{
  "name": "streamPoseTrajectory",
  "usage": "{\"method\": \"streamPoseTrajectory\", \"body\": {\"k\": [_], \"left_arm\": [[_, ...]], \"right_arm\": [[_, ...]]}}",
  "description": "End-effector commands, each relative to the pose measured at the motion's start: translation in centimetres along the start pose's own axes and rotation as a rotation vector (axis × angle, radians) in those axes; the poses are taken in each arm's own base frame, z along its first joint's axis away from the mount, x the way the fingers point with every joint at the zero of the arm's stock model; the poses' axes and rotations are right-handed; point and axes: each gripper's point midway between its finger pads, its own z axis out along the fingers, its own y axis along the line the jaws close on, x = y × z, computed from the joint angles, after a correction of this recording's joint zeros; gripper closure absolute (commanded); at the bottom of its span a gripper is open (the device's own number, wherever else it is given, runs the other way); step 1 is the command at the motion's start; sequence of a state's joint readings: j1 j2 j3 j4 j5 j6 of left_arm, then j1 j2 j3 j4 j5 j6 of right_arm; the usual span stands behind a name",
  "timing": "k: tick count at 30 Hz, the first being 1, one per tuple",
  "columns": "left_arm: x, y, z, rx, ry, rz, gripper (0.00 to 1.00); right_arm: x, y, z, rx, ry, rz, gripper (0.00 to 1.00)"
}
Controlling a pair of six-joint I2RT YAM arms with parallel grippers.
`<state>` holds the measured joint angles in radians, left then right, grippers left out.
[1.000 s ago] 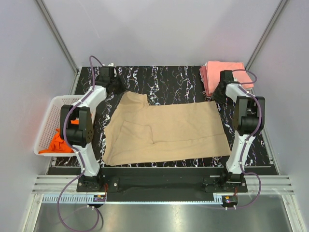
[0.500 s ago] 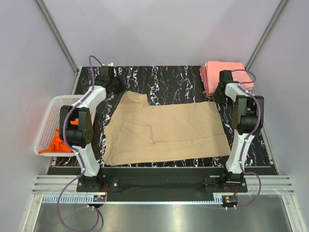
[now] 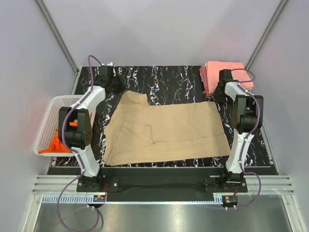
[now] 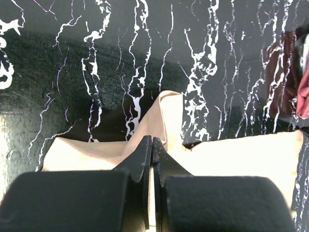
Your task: Fold and stack the t-shirts
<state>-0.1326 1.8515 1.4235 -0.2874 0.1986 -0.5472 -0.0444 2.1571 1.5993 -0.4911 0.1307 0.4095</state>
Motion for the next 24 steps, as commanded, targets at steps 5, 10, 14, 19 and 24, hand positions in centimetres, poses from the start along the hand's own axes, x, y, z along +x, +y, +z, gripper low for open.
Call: {"method": "streamPoseTrajectory", "body": {"k": [5,10,14,19,24], "left_arm": [[-2.4,-3.1,-4.9,0.084,-0.090,0.022,1.00],[-1.4,-2.9,-7.4,0.079,-0.102,0.018,1.00],[0.5,-2.1,-9.0,0.069,-0.087,0.004,1.00],[2.3,-1.5,-11.8,0.065,-0.098,0.006,1.00],[4.9,-0.1,-14.8,0.042,-0.109,0.012,1.00]], "right_arm": [[-3.3,1.4,-7.4,-0.080,-0.124,-0.002,1.00],[-2.9,1.4,-11.2,-0.142,-0.153,-0.004,1.00],[-1.8,1.2,-13.0,-0.189,-0.181,-0.014,1.00],[0.2,0.1,-14.6,-0.213,-0.199,-0.010,1.00],[1.3,-1.0,-15.4,-0.212,-0.227,0.021,1.00]]}}
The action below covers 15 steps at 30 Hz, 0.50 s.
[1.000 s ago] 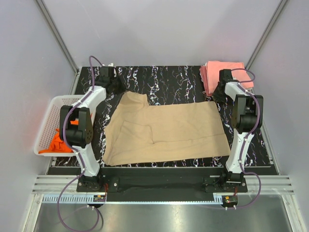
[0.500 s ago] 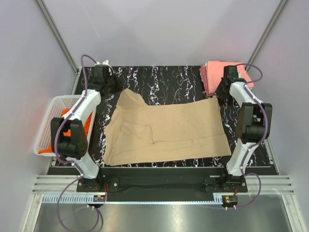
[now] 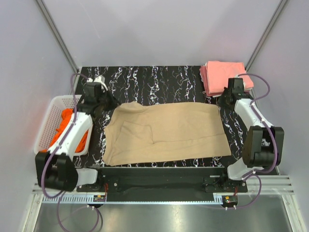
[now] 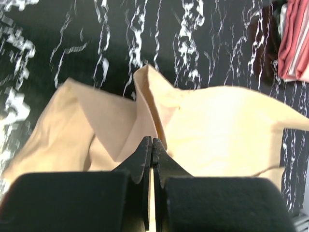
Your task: Fold and stack the t-shirts
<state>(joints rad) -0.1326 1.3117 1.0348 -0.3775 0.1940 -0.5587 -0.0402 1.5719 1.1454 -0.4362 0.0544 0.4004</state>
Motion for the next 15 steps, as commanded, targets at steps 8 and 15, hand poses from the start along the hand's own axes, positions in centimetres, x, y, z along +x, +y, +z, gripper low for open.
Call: {"method": "streamPoseTrajectory", "body": {"k": [8,15], "left_arm": [[4.7,2.0,-4.9,-0.017,0.001,-0.030,1.00],[7.4,4.2,-7.1,-0.092,0.001,-0.087,1.00]], "right_arm": [[-1.0,-1.1,-2.8,-0.056,-0.115,0.097,1.00],[-0.5,-3.9,-3.1,-0.035,-0.110,0.175,1.00]]}}
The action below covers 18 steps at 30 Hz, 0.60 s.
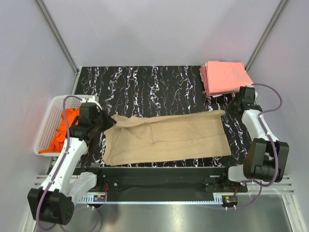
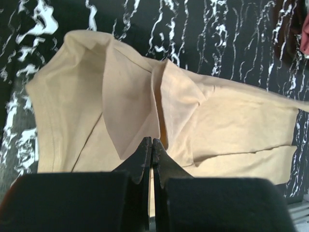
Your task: Fold and stack the t-shirts
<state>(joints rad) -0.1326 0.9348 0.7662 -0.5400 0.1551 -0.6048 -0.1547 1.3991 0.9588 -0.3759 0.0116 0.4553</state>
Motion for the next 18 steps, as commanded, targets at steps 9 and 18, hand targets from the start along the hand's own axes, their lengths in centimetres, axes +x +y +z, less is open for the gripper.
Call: {"method": "streamPoseTrajectory", "body": {"k": [9,18], "left_arm": [[3.1,3.5,-2.5,-0.129,-0.023,-0.151,1.00],[3.6,3.9,-4.4,-0.140,-0.054,-0.199,1.00]], "right_arm": [[1.1,-1.4,-0.8,-0.027,-0.022,0.090,1.00],[2.5,-2.3,-1.8,-0.018,-0.034,0.128,1.00]]}}
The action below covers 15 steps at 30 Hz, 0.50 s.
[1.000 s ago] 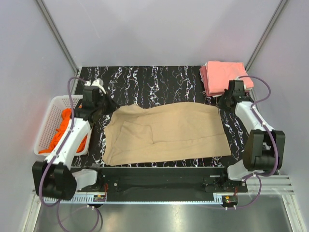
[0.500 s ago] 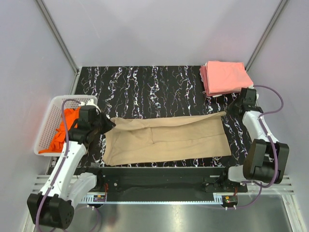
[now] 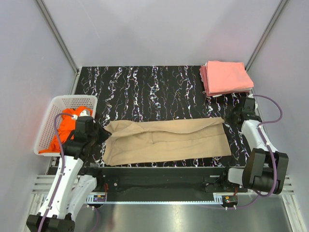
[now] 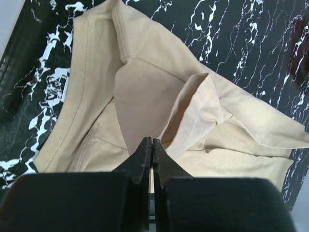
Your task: Fold and stack the t-shirts
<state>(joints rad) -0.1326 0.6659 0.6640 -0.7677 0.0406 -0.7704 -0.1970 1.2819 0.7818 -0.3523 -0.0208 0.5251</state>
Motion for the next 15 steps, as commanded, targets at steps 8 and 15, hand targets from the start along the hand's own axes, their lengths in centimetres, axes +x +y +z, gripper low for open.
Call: {"method": "streamPoseTrajectory", "body": {"k": [8,15], "left_arm": [[1.6,1.3,-1.6,-0.012,0.005,-0.064,1.00],[3.6,3.0,-2.5,-0.064,0.053,-0.100,0.92]], "right_arm": [[-0.2,-1.3,-1.8,0.001,-0.103,0.110,1.00],[1.5,-3.9,-1.4,0.065,-0.099,0.205,1.00]]}}
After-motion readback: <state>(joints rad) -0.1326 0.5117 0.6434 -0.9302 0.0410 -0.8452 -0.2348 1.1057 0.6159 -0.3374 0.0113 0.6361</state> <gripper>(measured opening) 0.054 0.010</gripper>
